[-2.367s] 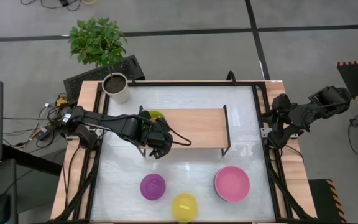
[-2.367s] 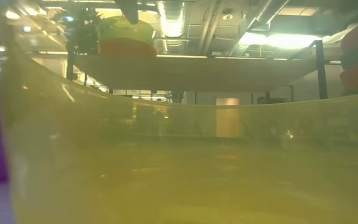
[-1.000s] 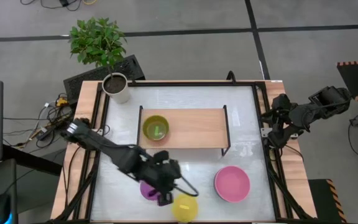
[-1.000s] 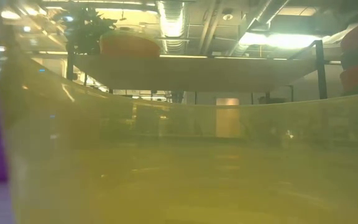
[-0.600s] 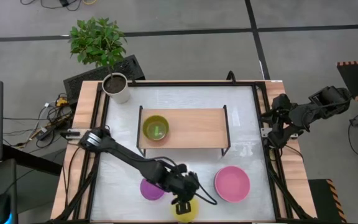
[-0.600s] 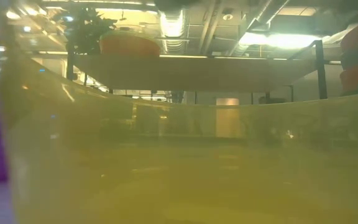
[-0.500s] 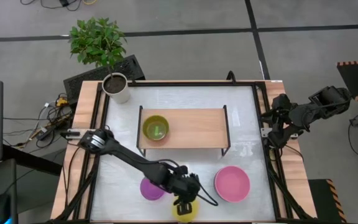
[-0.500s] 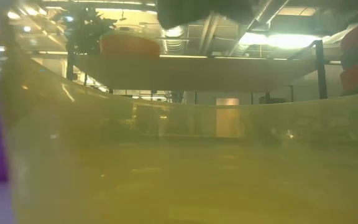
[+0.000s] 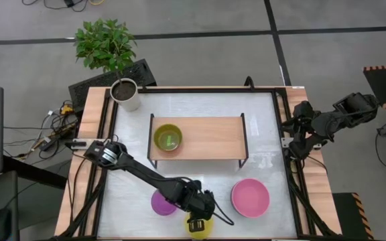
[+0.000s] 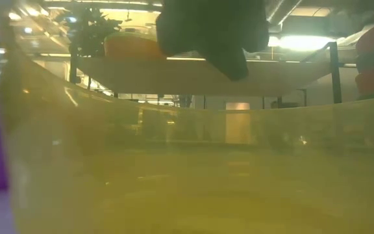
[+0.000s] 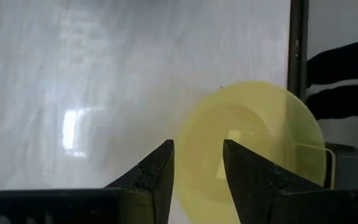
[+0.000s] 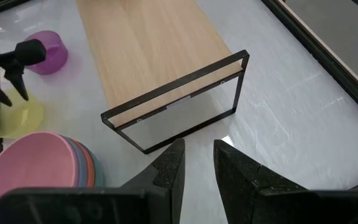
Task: Place and stack bowls onto a shelf
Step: Stack the small yellow bowl on top of the green bowl on the shelf
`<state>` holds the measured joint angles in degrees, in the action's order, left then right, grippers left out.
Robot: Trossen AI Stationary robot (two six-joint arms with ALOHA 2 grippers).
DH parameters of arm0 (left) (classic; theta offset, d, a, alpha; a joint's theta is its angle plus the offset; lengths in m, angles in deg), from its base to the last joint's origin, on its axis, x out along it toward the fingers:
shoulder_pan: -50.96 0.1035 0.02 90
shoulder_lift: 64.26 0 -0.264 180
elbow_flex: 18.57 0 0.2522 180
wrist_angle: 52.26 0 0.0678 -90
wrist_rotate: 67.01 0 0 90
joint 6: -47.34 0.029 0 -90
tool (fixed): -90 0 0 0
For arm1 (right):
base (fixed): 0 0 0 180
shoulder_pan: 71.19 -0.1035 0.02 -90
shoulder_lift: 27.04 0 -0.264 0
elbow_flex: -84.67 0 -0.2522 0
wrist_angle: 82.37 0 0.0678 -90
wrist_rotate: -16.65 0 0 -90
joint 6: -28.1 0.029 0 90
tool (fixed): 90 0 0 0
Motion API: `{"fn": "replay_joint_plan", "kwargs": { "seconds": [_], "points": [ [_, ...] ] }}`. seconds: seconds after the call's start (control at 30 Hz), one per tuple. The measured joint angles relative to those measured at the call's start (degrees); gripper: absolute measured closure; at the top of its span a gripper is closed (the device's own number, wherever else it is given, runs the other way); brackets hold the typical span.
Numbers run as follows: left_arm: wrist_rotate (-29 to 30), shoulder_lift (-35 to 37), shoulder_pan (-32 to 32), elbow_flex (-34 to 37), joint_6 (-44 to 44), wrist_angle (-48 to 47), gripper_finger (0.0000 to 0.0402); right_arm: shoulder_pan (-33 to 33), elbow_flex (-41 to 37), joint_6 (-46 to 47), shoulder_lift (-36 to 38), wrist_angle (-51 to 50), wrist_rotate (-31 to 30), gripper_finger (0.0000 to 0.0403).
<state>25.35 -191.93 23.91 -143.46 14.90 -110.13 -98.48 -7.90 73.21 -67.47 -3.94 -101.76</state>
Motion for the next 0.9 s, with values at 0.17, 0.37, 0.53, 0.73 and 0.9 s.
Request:
{"fn": "replay_joint_plan", "kwargs": {
  "seconds": [0.17, 0.37, 0.53, 0.73, 0.9],
  "points": [
    [-0.25, -1.85, 0.06, 0.39, 1.60, -0.56, 0.0281, 0.00, 0.00, -0.01, 0.00, 0.00, 0.03, 0.0290],
    [-2.64, -3.81, 0.26, 0.25, 0.99, 0.89, 0.0281, 0.01, 0.00, -0.04, -0.01, -0.02, 0.03, 0.0290],
    [-1.87, -3.75, 0.28, 0.21, -0.22, -0.72, 0.0297, 0.00, 0.00, -0.12, 0.00, -0.04, 0.03, 0.0290],
    [-1.72, -3.76, 0.35, 0.25, -0.33, -1.85, 0.0387, 0.01, 0.00, -0.12, 0.00, -0.04, 0.03, 0.0290],
    [-1.09, -3.76, 1.08, 0.25, -2.94, -1.90, 0.0400, 0.02, 0.00, -0.12, 0.00, -0.03, 0.03, 0.0290]
  ]
}}
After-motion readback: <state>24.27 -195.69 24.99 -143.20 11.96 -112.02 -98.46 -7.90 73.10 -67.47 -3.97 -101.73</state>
